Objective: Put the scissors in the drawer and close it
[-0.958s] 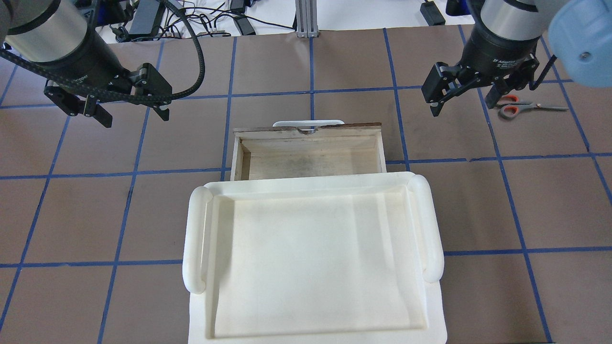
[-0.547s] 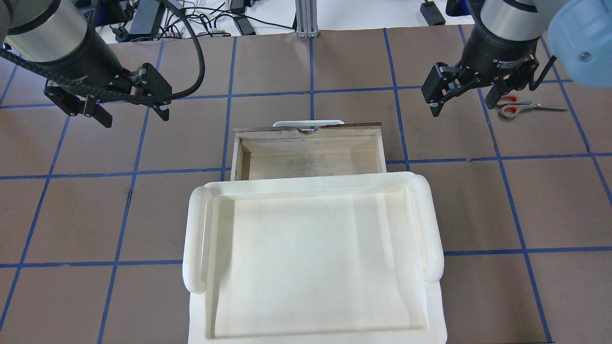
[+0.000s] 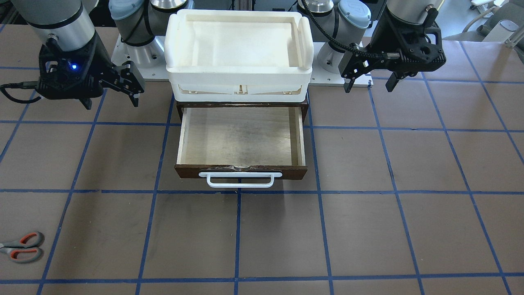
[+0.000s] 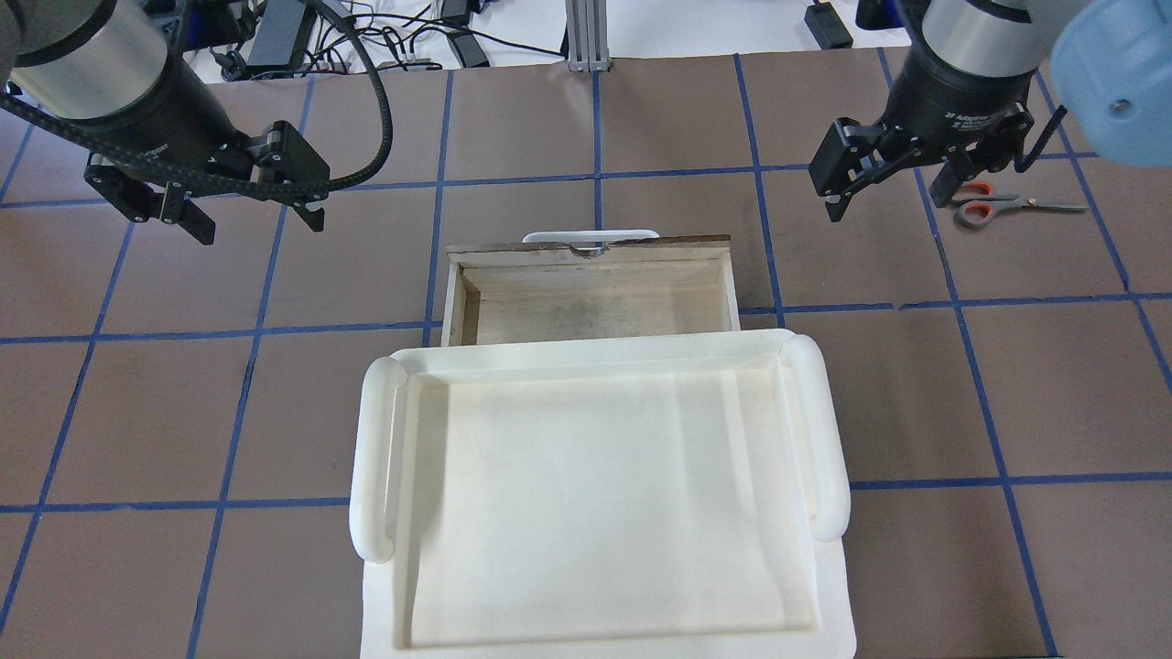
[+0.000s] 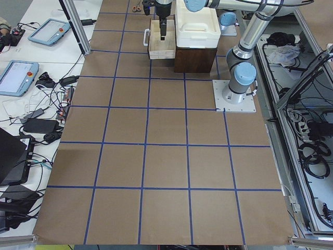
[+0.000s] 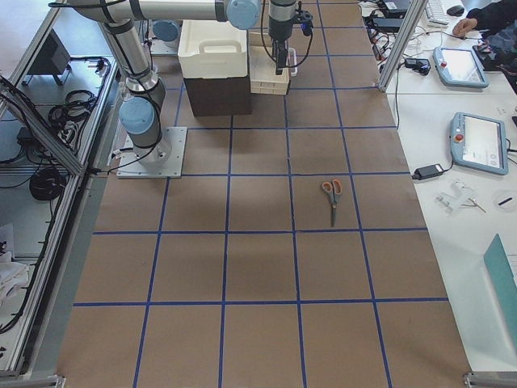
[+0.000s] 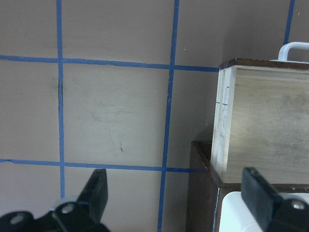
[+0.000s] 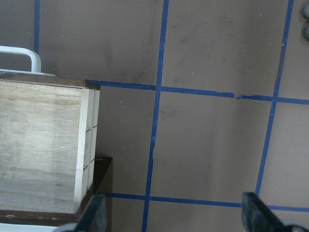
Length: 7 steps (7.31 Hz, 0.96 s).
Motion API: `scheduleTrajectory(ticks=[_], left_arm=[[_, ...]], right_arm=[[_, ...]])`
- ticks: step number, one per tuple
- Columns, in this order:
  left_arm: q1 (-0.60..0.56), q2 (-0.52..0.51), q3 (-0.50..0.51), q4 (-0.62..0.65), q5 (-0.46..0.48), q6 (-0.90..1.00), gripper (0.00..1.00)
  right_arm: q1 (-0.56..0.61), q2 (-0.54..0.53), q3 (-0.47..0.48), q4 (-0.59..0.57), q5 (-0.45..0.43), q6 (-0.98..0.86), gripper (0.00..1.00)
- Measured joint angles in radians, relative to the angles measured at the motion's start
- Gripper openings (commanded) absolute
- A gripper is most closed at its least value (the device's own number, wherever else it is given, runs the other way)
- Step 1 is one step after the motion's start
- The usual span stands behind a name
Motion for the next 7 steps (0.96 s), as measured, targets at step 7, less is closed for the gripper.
scheduleTrajectory(ticks=[7], left_arm=[[0.000,0.001,0.000,0.000,0.000,0.000,1.00]], right_arm=[[-0.001,0.006,0.000,-0.010,0.007,-0.012,1.00]])
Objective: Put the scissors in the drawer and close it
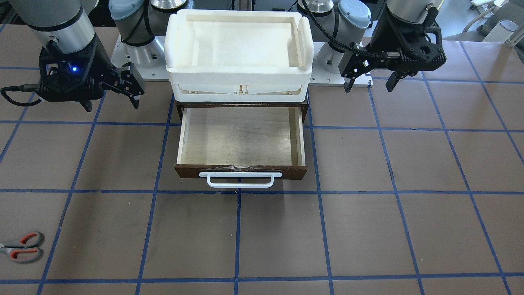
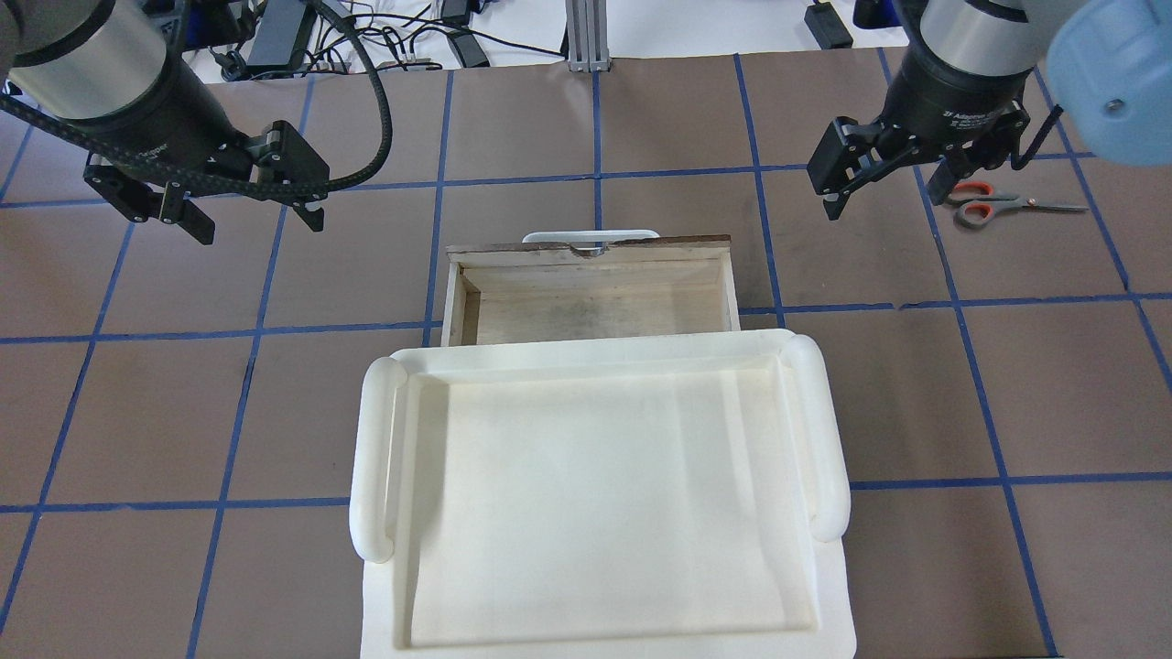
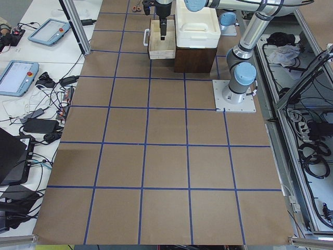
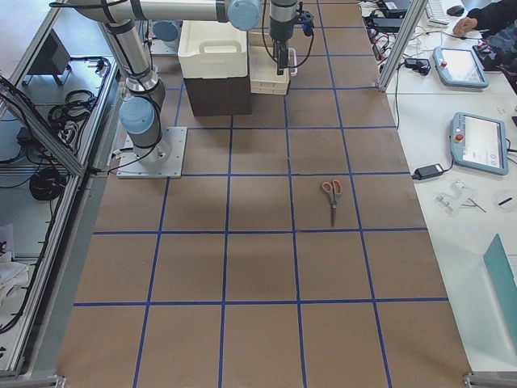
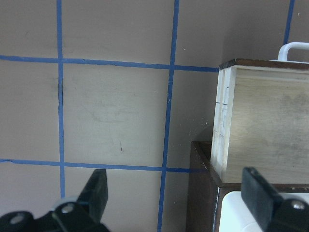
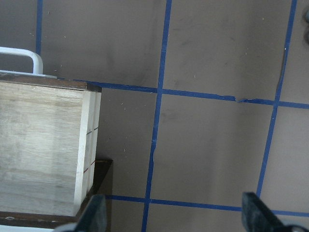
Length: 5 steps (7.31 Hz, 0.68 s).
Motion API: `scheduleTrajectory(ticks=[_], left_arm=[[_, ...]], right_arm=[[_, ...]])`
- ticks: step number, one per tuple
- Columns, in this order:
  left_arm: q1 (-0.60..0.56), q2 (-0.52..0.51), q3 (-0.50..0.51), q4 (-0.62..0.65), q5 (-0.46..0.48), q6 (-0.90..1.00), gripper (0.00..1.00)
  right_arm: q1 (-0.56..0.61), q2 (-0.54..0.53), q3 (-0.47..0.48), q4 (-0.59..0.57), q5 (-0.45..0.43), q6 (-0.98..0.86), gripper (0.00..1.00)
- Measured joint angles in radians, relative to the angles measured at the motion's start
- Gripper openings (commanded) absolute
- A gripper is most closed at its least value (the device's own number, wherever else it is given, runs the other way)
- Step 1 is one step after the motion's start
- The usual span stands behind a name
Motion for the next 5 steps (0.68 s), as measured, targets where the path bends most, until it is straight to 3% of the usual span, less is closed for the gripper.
scheduleTrajectory(ticks=[5], left_arm=[[0.000,0.000,-0.001,0.000,0.000,0.000,1.00]], right_arm=[[-0.006,0.007,0.000,-0.002,-0.006,-0.002,1.00]])
